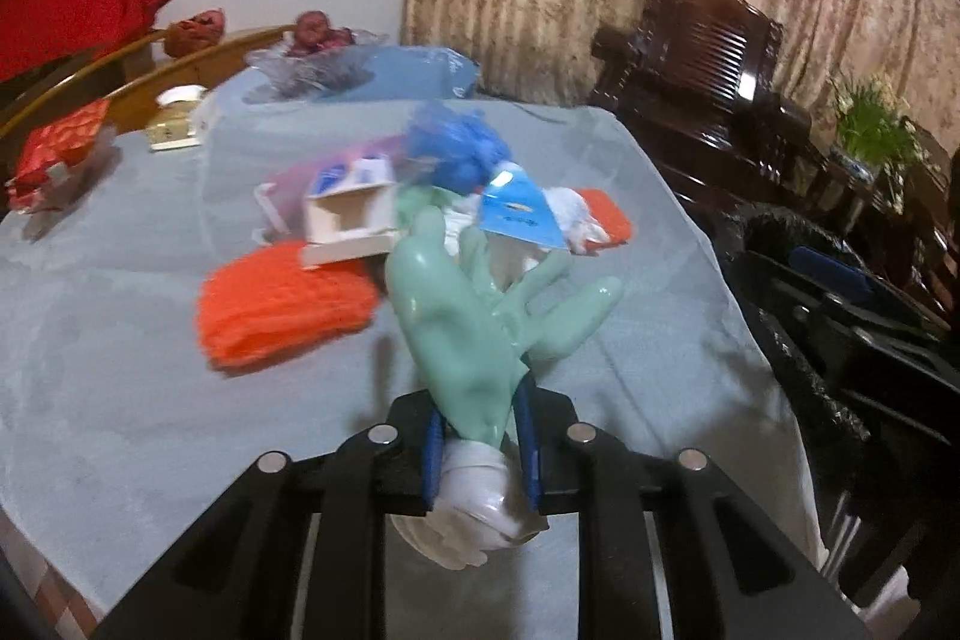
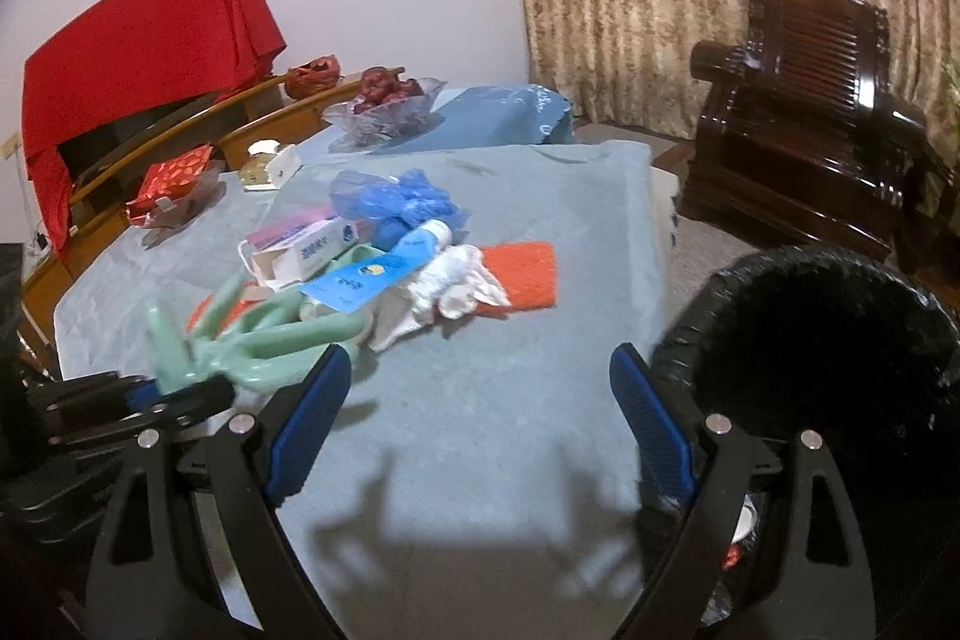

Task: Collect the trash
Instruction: 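Grasp the green rubber glove by its white cuff with the left tool, then grasp the blue bottle with the right tool while the left holds the glove, then carry glove and bottle over the black bin and open both tools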

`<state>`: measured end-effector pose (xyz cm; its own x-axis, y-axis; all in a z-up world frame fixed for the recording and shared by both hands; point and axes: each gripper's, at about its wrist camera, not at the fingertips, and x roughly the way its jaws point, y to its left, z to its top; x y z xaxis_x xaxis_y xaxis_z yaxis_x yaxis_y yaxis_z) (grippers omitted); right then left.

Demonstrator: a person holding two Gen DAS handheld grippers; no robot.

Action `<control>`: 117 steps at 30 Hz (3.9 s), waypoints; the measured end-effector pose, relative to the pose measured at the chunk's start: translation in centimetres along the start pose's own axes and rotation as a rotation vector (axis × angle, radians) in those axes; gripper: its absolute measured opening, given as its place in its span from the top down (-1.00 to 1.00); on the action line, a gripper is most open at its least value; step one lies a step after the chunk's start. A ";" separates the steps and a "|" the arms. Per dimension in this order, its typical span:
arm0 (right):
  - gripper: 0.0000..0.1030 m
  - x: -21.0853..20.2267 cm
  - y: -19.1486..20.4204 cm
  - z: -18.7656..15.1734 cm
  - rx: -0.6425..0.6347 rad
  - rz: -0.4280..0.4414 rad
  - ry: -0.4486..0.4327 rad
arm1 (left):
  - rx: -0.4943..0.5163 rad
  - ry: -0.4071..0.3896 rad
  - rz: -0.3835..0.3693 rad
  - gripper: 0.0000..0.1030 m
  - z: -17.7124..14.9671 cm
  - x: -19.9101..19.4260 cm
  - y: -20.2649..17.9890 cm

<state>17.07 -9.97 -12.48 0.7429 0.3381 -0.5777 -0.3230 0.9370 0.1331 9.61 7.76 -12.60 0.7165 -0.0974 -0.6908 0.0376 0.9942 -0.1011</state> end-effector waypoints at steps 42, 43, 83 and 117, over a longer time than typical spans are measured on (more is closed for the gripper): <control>0.98 11.2 5.2 1.1 0.022 0.158 0.244 | -0.091 -0.092 0.109 0.60 2.2 1.2 6.5; 0.92 11.1 5.1 1.2 0.023 0.150 0.241 | -0.089 -0.093 0.110 0.60 2.2 1.1 6.4; 0.41 12.3 1.1 6.6 0.153 0.198 0.222 | -0.066 -0.140 0.087 0.59 6.1 3.0 5.3; 0.42 -7.8 -22.3 0.0 0.376 -0.194 0.008 | 0.213 -0.101 -0.379 0.59 6.7 5.6 -22.0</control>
<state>18.46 -33.49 -10.95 0.7639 0.1533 -0.6269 0.0599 0.9503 0.3054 17.43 -14.32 -9.48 0.6888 -0.4619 -0.5587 0.4453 0.8778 -0.1767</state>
